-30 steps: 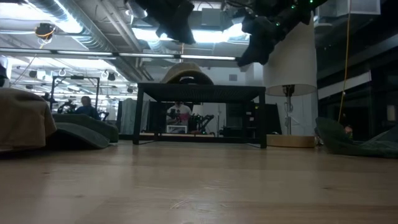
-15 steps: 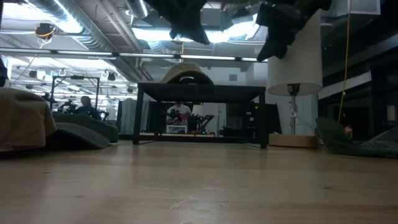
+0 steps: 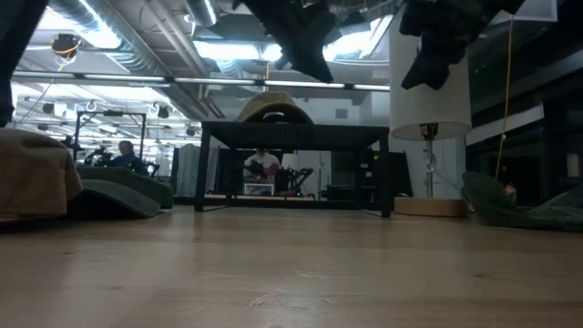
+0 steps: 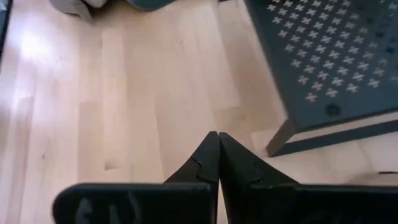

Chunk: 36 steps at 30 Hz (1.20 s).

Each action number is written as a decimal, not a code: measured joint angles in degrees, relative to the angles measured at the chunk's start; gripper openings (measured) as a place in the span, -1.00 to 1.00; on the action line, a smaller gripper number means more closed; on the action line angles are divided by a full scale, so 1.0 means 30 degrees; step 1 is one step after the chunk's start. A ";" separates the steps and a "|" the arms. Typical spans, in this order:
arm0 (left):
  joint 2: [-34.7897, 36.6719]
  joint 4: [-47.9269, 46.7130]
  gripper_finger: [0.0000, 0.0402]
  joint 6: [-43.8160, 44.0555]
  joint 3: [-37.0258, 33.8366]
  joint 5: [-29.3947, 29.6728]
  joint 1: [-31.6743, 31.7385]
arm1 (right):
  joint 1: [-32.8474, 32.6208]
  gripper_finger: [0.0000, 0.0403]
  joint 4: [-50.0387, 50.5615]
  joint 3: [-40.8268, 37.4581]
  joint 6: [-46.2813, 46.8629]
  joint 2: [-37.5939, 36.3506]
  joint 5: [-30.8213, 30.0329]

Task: Pick & Place hat
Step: Put the right brown cap on the shelf

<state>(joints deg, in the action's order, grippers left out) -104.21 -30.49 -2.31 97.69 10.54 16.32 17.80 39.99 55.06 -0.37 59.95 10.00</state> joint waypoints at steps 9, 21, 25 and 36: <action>-0.3240 -0.2272 -0.99 0.0320 0.3588 0.0095 0.0850 | -0.1720 -0.96 -0.2968 -0.2583 0.1133 -0.1240 0.0015; -0.3938 -0.4507 -0.99 0.1825 0.3817 0.0118 0.2040 | -0.3761 -0.96 -0.8967 -0.5675 0.2489 -0.1270 -0.0467; -0.3938 -0.4990 -0.99 0.1873 0.3817 0.0102 0.2025 | -0.4444 -0.96 -1.0733 -0.6365 0.2481 -0.1263 -0.0475; -0.3926 -0.7105 -0.99 0.2541 0.3859 0.1618 0.2018 | -0.5235 -0.96 -1.1389 -0.6117 0.1986 -0.1263 -0.0493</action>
<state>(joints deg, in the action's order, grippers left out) -115.99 -51.81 5.32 109.27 15.40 22.37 2.09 5.82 36.71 5.58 56.16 8.52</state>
